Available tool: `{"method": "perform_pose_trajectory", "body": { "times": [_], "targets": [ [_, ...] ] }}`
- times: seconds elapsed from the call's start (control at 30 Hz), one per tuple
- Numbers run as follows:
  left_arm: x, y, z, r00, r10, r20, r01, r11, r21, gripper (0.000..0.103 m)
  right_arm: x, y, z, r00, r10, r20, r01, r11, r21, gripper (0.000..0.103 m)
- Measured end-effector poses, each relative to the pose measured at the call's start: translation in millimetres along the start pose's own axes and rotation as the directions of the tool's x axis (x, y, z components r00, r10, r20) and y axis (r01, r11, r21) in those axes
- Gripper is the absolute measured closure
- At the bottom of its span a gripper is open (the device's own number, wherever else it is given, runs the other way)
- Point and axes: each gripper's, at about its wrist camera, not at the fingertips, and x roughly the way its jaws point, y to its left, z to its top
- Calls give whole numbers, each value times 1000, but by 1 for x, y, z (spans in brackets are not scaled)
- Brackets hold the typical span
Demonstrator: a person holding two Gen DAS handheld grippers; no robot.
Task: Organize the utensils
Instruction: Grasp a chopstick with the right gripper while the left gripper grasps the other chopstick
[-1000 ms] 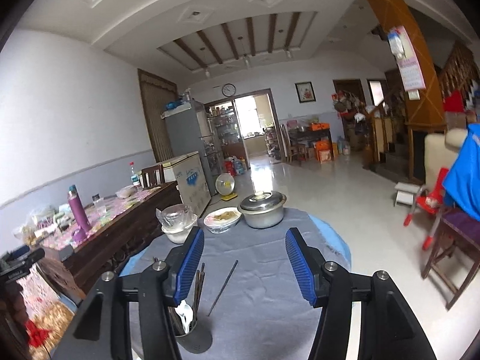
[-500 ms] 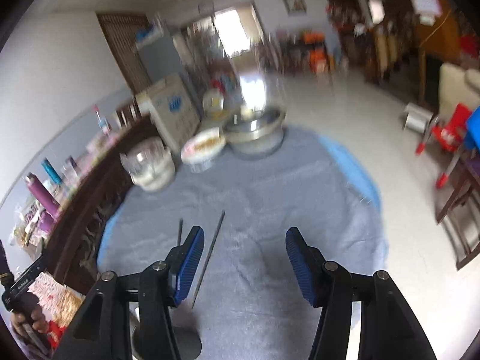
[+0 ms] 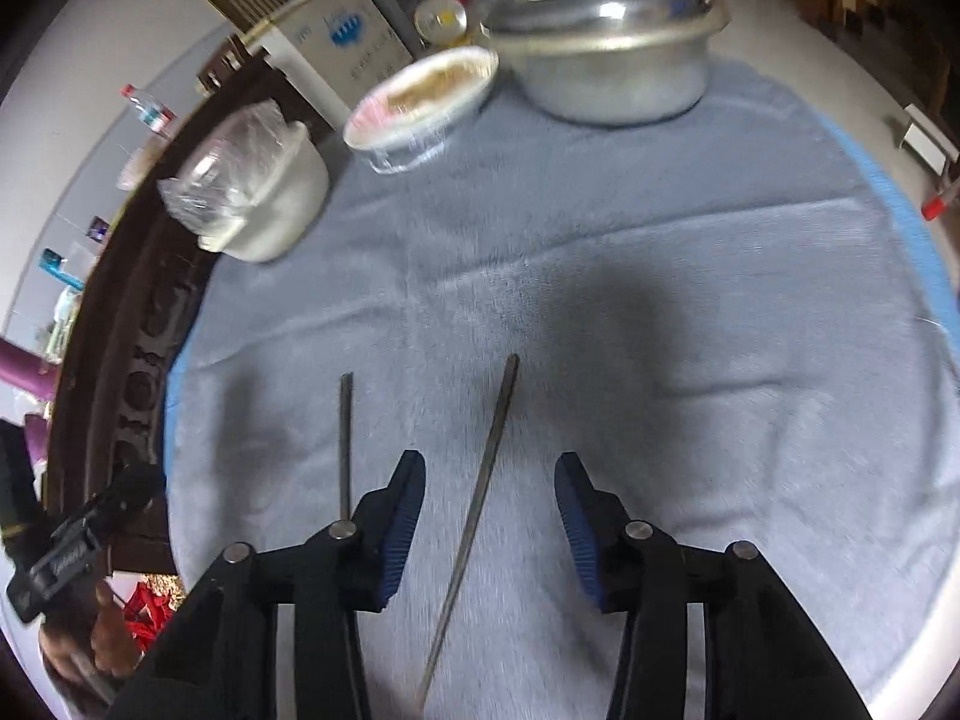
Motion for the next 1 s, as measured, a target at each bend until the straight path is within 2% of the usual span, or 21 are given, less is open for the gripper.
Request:
{"method": "perform_pose_trajectory", "body": {
  "times": [0.07,0.1,0.2,0.3,0.37,0.47,0.5,0.63,0.9,0.97,1.0],
  "targets": [
    [13,-8,5,1000,-6,-16,7,1000,15,33,20,2,9,1000,-8,-27,8,1000,2,63],
    [17,-12,5,1000,-13,-26,13,1000,19,41,30,3,13,999,-19,-38,19,1000,0,65],
    [31,-21,8,998,-34,-56,35,999,25,45,49,9,20,996,-52,-66,51,999,-17,70],
    [40,-29,12,997,-44,-67,46,998,34,58,63,14,24,991,-108,-79,106,994,-38,79],
    [46,-33,14,995,-56,-81,59,998,30,60,71,17,23,986,-142,-87,138,989,-53,85],
    [54,-41,17,993,-69,-99,72,997,34,60,74,22,21,982,-180,-54,175,980,-92,89],
    [58,-45,18,992,-70,-106,75,997,37,60,74,23,19,981,-185,-49,180,979,-99,94],
    [73,-54,22,985,-92,-146,94,996,6,60,71,21,12,985,-172,-15,169,979,-117,96],
    [103,-77,24,977,-97,-190,99,995,2,60,45,-10,2,996,-65,63,69,996,-58,96],
    [114,-78,23,972,-109,-207,108,994,-16,71,34,-14,-1,996,-38,85,42,998,-50,96],
    [116,-78,22,973,-106,-204,104,994,-21,81,31,-15,1,995,-26,98,31,998,-49,96]
  ]
}}
